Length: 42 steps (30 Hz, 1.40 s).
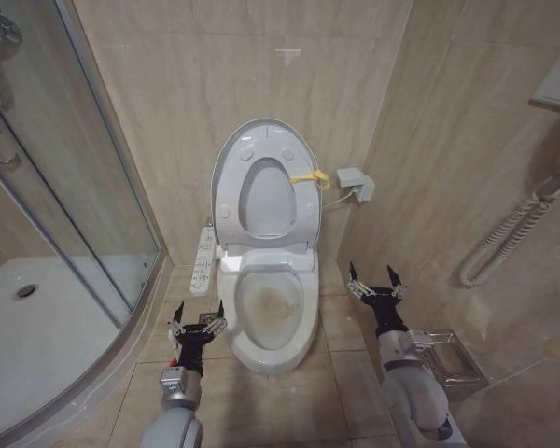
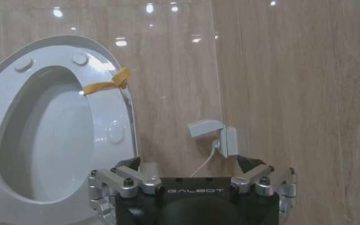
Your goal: Open the toilet lid, clean the toilet bowl with a toilet brush, close the toilet lid, and flush.
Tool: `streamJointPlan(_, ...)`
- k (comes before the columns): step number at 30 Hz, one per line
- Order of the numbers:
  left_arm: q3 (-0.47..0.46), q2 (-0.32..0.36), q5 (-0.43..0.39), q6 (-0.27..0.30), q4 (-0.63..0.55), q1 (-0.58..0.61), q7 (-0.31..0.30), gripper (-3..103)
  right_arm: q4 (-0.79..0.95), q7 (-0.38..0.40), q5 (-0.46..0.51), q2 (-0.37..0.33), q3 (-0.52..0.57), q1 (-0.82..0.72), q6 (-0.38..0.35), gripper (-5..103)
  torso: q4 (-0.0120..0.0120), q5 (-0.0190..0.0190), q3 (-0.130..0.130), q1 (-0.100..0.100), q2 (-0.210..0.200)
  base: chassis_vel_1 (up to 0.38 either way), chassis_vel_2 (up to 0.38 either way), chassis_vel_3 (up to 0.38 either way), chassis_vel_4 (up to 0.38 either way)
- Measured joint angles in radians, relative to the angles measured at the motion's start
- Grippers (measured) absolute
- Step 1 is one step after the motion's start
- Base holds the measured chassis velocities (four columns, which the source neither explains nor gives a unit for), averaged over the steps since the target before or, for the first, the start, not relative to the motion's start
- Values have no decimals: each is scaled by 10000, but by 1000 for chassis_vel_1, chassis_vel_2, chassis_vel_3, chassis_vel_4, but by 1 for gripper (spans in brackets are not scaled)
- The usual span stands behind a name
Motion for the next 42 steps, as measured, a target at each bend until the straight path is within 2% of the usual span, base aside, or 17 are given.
streamJointPlan(5, -9, 260, 68, -38, -1019, 248, -280, 100, 0, 0, 0, 0, 1, 0, 0, 100, -1, -1, 0, 0, 0, 0, 0, 0, 0)
streamJointPlan(7, -37, 438, 60, -16, -1687, 580, -592, 100, 0, 0, 0, 0, 0, 0, 0, 100, -2, 0, -1, 0, 0, 0, 0, 0, 0)
streamJointPlan(9, -55, 491, 49, -33, -1826, 756, -725, 100, 0, 0, 0, 0, 1, 0, 0, 100, -1, 0, -1, 0, 1, 0, 0, 0, 0)
streamJointPlan(12, -145, 578, 22, -219, -1757, 1058, -871, 100, 0, 0, 0, 0, 1, -1, 0, 100, 2, 0, -1, -1, 1, 0, 0, 0, 0)
streamJointPlan(14, -291, 648, 16, -686, -1106, 1184, -1029, 100, 0, 0, 0, 0, 1, 0, 0, 100, 1, -6, 0, 0, 0, 0, 0, 0, 0)
streamJointPlan(18, -440, 666, 19, -996, -707, 1196, -1191, 100, 0, 0, 0, 0, 0, 0, 0, 100, 0, -6, 0, 0, 0, 0, 0, 0, 0)
streamJointPlan(29, -641, 999, 31, -1077, -748, 1219, -1204, 100, 0, 0, 0, 0, 0, 0, 0, 100, -1, -3, -1, 0, 0, 0, 0, 0, 0)
streamJointPlan(39, -681, 956, 161, -1811, -642, 1110, -1026, 100, 1, 0, 0, 0, 0, 0, 1, 100, -1, -3, -1, -1, 0, 0, 0, 0, 0)
streamJointPlan(42, -681, 934, 168, -1864, -600, 1097, -1002, 100, 1, 0, 0, 0, 0, -1, 0, 100, 0, -2, -1, -2, 0, -15, 8, 19, -19)
